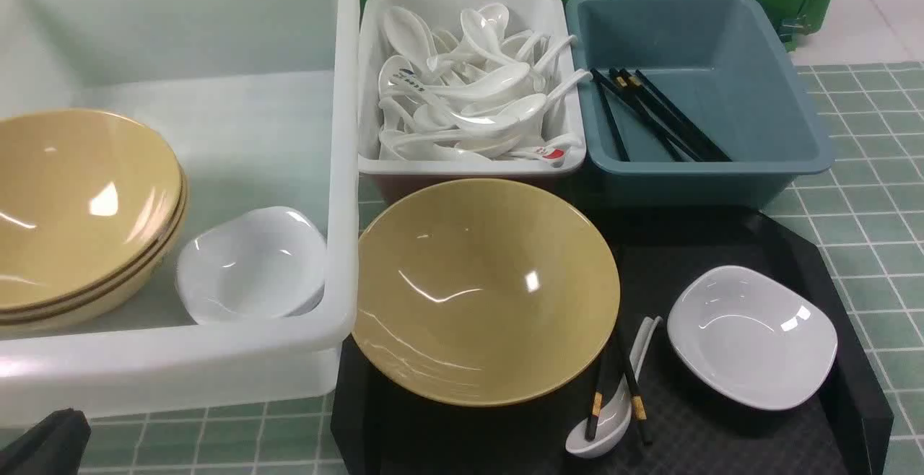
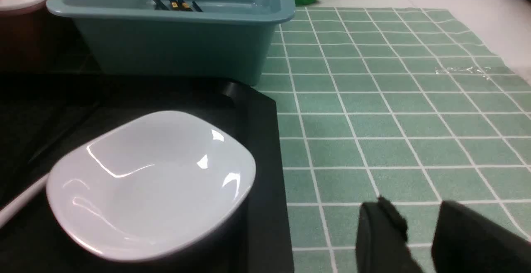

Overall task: On blue table put chopsticks spoon bowls plates into blue grey white boxes.
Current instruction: 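Grasp the large bowl on the tray by its rim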

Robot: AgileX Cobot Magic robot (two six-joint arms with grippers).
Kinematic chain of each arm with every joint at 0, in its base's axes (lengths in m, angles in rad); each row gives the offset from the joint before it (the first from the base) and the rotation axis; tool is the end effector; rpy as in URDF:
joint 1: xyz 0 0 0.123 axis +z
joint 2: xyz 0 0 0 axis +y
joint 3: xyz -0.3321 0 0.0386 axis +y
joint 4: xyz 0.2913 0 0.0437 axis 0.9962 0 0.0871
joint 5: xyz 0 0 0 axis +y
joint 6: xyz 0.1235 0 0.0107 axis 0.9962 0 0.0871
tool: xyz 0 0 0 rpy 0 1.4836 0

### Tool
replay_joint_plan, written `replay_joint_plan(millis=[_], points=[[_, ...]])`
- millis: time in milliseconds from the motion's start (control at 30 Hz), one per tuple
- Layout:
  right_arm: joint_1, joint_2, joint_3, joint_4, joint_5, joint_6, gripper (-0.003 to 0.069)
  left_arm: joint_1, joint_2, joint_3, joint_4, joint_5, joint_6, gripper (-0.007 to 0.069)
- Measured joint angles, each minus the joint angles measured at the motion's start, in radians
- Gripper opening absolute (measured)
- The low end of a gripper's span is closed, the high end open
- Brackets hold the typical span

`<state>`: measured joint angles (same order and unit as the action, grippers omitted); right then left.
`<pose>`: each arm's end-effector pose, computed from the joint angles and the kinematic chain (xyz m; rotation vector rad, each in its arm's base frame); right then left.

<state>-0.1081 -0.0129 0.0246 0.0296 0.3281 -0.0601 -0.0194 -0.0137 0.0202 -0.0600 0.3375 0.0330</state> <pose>0.0789 -0.0074 0.1665 0.0626 1.8231 -0.0903 0.0788 -0.0040 0.1673 0.0101 1.8272 -0.0485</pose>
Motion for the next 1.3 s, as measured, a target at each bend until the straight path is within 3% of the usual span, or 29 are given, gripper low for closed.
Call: replay_joint_plan(millis=[1133, 1233, 1300], points=[[0.000, 0.000, 0.000, 0.000, -0.003, 0.000, 0.0237, 0.000, 0.000, 0.001, 0.008, -0.002, 0.004, 0.0001], [0.000, 0.000, 0.002, 0.000, -0.033, 0.000, 0.0237, 0.000, 0.000, 0.001, 0.008, -0.009, 0.004, 0.0001], [0.000, 0.000, 0.004, 0.001, -0.144, 0.000, 0.0237, 0.000, 0.000, 0.006, 0.008, -0.059, 0.003, 0.0001]])
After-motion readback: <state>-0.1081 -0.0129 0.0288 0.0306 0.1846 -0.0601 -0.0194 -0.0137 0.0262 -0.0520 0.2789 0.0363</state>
